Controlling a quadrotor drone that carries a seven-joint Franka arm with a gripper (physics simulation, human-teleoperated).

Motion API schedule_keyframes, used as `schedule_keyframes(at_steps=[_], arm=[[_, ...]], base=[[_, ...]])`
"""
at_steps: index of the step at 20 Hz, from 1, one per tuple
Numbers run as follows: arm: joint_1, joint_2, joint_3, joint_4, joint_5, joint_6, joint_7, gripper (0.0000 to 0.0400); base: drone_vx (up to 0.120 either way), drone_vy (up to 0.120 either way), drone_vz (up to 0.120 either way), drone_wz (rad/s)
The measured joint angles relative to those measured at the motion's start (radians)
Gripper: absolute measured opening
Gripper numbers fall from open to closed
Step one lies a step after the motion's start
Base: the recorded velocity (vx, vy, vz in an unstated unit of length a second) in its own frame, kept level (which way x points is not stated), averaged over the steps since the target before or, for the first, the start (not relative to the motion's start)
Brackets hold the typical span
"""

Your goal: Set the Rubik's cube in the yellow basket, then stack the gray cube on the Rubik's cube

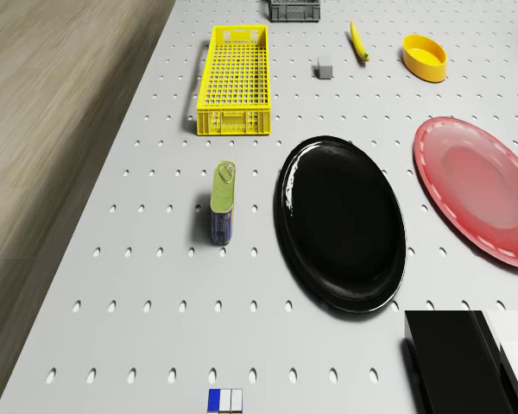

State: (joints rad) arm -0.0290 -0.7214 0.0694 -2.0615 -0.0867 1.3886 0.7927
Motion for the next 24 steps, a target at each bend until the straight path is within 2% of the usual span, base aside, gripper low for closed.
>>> schedule_keyframes(at_steps=[5,10,13,17,19,21,24], arm=[[-0.026,-0.006,0.084,-0.016,-0.119,0.006,0.016,0.04],[-0.085,-0.023,0.264,-0.084,-0.379,0.019,0.056,0.04],[-0.148,-0.048,0.433,-0.193,-0.638,0.032,0.106,0.04],[-0.279,-0.102,0.688,-0.437,-1.081,0.036,0.231,0.04],[-0.37,-0.131,0.8,-0.564,-1.301,0.016,0.317,0.04],[-0.476,-0.159,0.894,-0.665,-1.489,-0.023,0.407,0.04],[-0.637,-0.197,1.0,-0.758,-1.689,-0.094,0.527,0.04]], base=[[0.12,0.0,0.0,0.0],[0.12,0.0,0.0,0.0],[0.053,0.0,-0.04,0.0],[0.0,0.0,-0.12,0.0],[0.0,0.0,-0.12,0.0],[0.0,0.0,-0.12,0.0],[0.0,0.0,-0.12,0.0]])
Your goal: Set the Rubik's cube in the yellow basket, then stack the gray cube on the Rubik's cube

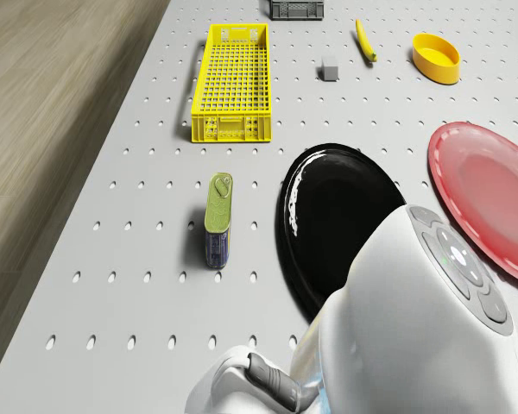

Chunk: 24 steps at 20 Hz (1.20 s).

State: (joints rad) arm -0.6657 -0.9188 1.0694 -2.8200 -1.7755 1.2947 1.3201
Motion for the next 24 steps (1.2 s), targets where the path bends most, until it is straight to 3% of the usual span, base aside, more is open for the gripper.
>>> schedule_keyframes(at_steps=[4,9,18,24], arm=[[-0.166,-0.047,0.088,-0.053,-0.136,-0.077,0.111,0.04],[-0.282,-0.093,0.144,-0.072,-0.196,-0.122,0.188,0.04],[-0.364,-0.154,0.188,-0.076,-0.204,-0.121,0.246,0.04],[-0.386,-0.188,0.203,-0.074,-0.191,-0.099,0.264,0.04]], base=[[0.0,0.0,-0.12,0.0],[0.024,0.0,-0.12,0.0],[0.116,0.0,-0.12,0.0],[0.0,0.1,-0.12,0.0]])
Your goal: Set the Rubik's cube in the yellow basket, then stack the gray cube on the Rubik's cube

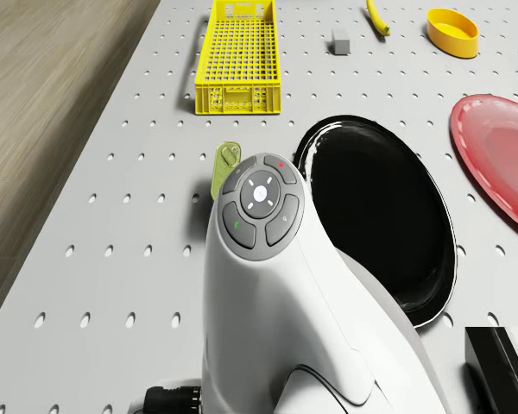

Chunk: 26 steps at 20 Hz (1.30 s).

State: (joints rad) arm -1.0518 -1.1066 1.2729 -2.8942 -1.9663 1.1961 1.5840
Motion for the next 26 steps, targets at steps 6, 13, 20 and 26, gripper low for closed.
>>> schedule_keyframes(at_steps=[6,13,20,26], arm=[[-0.015,-0.032,0.012,0.002,0.016,0.026,0.013,0.04],[-0.028,-0.067,0.024,0.005,0.034,0.058,0.025,0.04],[-0.039,-0.101,0.034,0.007,0.052,0.088,0.036,0.04],[-0.047,-0.128,0.039,0.009,0.063,0.114,0.043,0.04]], base=[[0.1,0.0,-0.12,0.0],[0.04,0.063,-0.12,0.0],[0.097,0.006,-0.12,0.0],[0.067,0.0,0.0,0.0]])
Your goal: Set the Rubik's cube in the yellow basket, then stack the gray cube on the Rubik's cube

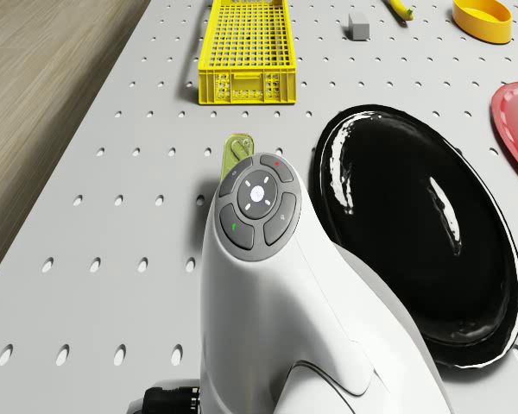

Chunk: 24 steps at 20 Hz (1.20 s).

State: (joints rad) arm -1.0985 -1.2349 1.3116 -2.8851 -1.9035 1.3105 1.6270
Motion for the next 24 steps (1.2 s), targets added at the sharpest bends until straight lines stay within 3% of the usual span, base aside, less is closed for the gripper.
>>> schedule_keyframes(at_steps=[12,24], arm=[[0.0,-0.072,-0.131,0.031,-0.11,0.114,-0.011,0.04],[-0.031,-0.098,-0.203,0.078,-0.175,0.179,-0.011,0.04]], base=[[0.0,0.0,0.0,0.0],[0.0,0.0,0.0,0.0]])
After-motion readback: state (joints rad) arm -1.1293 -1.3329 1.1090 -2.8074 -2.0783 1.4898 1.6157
